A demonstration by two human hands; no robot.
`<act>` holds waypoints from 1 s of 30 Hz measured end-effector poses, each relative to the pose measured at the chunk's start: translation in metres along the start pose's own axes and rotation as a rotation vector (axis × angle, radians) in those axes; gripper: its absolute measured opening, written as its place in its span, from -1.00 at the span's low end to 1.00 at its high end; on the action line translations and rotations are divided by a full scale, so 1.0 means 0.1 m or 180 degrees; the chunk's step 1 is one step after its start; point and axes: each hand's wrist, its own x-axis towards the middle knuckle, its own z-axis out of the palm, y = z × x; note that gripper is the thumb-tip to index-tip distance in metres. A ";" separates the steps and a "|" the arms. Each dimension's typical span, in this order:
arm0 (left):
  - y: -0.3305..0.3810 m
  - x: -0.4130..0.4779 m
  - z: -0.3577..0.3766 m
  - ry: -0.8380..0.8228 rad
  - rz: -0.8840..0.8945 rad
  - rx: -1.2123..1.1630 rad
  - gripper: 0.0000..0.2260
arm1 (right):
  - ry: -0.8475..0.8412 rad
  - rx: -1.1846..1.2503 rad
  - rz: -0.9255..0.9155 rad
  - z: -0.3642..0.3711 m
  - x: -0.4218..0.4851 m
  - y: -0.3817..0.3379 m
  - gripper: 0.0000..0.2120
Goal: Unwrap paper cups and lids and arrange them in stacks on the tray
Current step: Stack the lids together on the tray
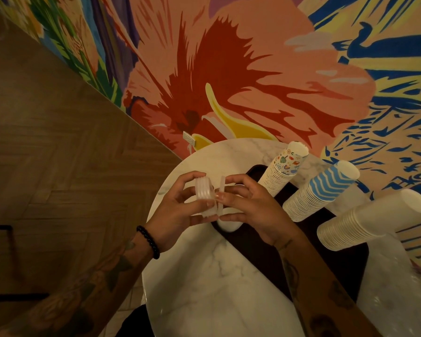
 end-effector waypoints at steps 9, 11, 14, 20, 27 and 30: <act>-0.02 0.05 -0.17 0.0301 -0.0281 -0.0423 -0.50 | 0.0809 -0.1757 -0.0555 -0.37 0.11 -0.07 -0.39; -0.03 0.05 -0.19 0.0319 -0.0330 -0.0459 -0.54 | 0.0845 -0.2320 -0.0525 -0.42 0.16 0.00 -0.36; -0.04 0.04 -0.21 0.0312 -0.0398 -0.0516 -0.58 | 0.0760 -0.2926 -0.0392 -0.44 0.25 0.14 -0.28; -0.05 0.02 -0.22 0.0312 -0.0449 -0.0582 -0.60 | 0.0816 -0.3043 -0.0211 -0.43 0.28 0.32 -0.26; -0.01 -0.01 -0.15 0.0171 -0.0532 -0.0674 -0.51 | 0.0858 -0.3139 -0.0159 -0.40 0.25 0.30 -0.20; 0.03 -0.01 -0.09 0.0050 -0.0597 -0.0663 -0.49 | 0.0937 -0.2755 -0.0507 -0.35 0.18 0.17 -0.25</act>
